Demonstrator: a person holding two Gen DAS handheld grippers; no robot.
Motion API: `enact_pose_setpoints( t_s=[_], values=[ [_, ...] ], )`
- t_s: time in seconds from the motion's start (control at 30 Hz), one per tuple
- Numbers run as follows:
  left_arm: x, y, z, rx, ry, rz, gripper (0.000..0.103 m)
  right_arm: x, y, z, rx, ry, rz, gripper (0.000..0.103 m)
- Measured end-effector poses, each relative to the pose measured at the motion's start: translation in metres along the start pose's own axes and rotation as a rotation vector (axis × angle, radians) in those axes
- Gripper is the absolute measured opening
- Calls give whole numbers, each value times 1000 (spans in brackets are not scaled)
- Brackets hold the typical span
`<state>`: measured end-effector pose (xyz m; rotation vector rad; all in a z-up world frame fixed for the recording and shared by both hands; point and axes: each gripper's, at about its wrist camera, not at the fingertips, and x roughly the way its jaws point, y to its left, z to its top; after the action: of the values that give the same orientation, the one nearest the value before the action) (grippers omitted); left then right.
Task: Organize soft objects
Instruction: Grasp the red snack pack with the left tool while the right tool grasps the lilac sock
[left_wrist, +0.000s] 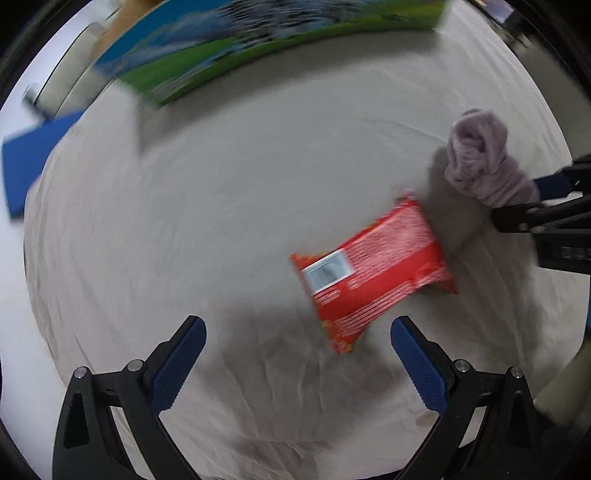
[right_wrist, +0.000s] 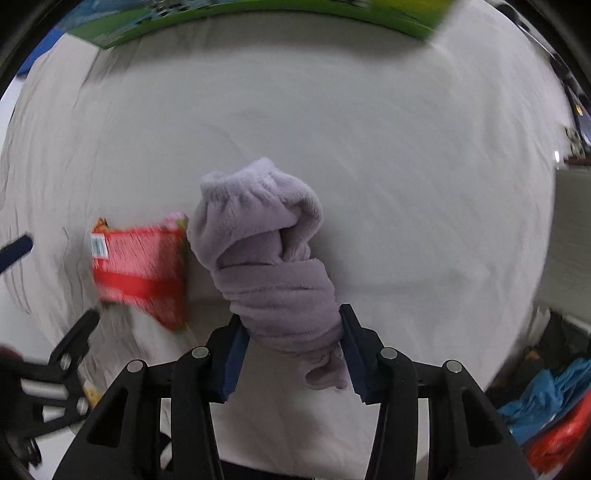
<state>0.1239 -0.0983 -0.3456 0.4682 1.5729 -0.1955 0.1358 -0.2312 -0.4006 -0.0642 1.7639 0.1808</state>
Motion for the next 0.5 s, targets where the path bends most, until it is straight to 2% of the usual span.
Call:
enact_pose_setpoints(
  t_s=[0.07, 0.13, 0.23, 0.3, 0.4, 0.43, 0.5],
  values=[
    [5, -15, 11, 78, -1, 16, 103, -5, -14, -13, 40, -2, 13, 50],
    [21, -33, 24, 155, 31, 36, 103, -6, -24, -20, 68, 9, 25, 50],
    [41, -51, 37, 200, 70, 42, 102, -3, -35, -30, 103, 28, 33, 51],
    [43, -56, 40, 196, 66, 24, 94, -3, -39, -35, 126, 36, 46, 51],
    [34, -50, 45, 97, 41, -23, 76, -5, -43, -38, 152, 25, 77, 52],
    [32, -43, 48, 40, 44, -48, 72, -4, -44, -39, 158, 26, 80, 53],
    [33, -24, 53, -101, 74, -93, 70, -5, -47, -39, 167, 22, 84, 54]
  ],
)
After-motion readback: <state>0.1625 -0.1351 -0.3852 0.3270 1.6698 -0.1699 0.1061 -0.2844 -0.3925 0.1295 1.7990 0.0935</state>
